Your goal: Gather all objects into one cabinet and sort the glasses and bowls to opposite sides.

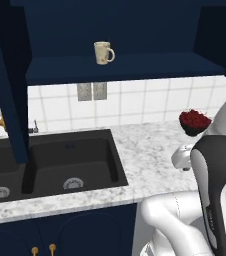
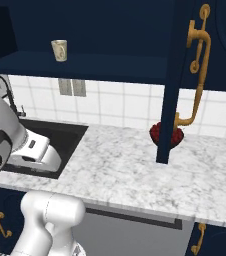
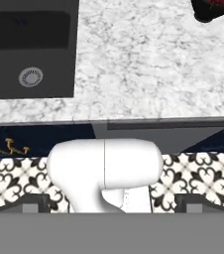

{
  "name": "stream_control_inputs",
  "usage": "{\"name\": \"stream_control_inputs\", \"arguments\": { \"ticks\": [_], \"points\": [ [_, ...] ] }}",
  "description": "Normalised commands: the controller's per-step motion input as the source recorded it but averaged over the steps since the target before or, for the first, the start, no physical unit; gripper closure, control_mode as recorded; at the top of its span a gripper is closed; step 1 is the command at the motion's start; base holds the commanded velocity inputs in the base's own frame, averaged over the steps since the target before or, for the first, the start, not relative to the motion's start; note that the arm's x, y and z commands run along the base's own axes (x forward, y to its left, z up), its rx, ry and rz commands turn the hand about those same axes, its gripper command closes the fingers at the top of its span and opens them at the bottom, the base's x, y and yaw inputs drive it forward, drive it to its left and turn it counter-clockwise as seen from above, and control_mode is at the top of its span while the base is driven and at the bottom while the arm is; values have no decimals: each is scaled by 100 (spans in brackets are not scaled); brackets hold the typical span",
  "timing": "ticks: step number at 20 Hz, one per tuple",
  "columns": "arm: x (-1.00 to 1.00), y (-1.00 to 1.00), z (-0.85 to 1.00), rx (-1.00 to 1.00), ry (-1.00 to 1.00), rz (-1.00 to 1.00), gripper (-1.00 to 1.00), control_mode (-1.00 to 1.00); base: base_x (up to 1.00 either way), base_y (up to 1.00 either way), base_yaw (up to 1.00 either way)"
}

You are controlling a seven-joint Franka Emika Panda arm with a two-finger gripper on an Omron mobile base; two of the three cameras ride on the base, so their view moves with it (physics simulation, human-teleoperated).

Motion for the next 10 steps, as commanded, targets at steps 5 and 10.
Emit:
{"name": "stream_control_inputs", "arguments": {
  "ticks": [5, 10],
  "points": [
    [0, 0, 0, 0, -1, 0, -100, -100, 0, 0, 0],
    [-4, -2, 33, 2, -16, 21, -100, -100, 0, 0, 0]
  ]
}}
